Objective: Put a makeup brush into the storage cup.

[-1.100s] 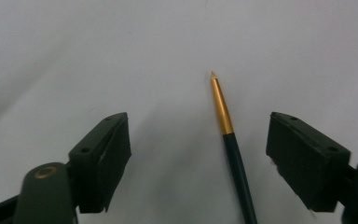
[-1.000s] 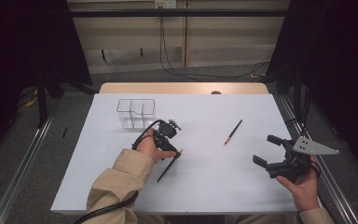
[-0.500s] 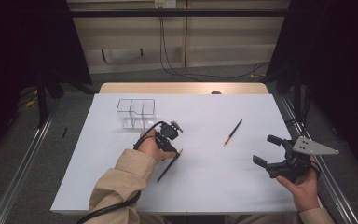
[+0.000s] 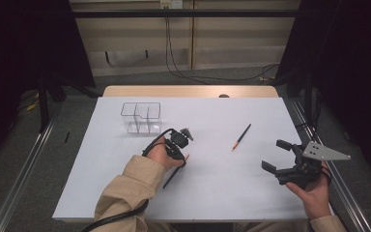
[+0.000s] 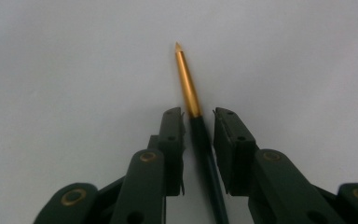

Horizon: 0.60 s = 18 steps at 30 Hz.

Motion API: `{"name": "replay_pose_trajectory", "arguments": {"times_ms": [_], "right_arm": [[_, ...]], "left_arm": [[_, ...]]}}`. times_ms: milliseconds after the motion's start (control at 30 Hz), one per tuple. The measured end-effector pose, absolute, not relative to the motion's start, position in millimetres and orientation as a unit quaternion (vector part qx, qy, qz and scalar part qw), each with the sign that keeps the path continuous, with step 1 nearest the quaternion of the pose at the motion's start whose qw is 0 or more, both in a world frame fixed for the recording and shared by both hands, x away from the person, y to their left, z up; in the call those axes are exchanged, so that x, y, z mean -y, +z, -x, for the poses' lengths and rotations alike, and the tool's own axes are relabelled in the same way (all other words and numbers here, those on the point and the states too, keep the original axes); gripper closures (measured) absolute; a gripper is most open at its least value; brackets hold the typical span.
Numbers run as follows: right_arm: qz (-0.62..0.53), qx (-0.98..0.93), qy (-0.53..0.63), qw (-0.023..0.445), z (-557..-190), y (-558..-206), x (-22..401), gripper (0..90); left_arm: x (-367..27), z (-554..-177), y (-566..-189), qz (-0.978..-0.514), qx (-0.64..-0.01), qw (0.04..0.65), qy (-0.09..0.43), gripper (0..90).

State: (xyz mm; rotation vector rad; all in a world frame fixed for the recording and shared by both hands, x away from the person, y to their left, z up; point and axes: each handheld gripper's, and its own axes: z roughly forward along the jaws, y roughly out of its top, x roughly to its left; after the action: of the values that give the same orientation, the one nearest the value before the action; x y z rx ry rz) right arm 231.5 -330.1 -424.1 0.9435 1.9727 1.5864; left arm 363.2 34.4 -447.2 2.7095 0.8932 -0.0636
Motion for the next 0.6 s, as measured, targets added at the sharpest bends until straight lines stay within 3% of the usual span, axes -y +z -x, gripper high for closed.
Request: {"name": "replay_pose_trajectory", "arguments": {"times_ms": [200,600], "right_arm": [[-0.34,-0.715,0.571,0.217,-231.8,-424.4,329.9,0.9],[-0.338,-0.717,0.57,0.216,-232.9,-424.7,327.7,0.9]], "left_arm": [[-32.2,-361.5,-447.6,-0.941,-0.309,0.134,-0.02,80.7],[-32.6,-363.4,-449.2,-0.94,-0.313,0.135,-0.026,81.3]]}}
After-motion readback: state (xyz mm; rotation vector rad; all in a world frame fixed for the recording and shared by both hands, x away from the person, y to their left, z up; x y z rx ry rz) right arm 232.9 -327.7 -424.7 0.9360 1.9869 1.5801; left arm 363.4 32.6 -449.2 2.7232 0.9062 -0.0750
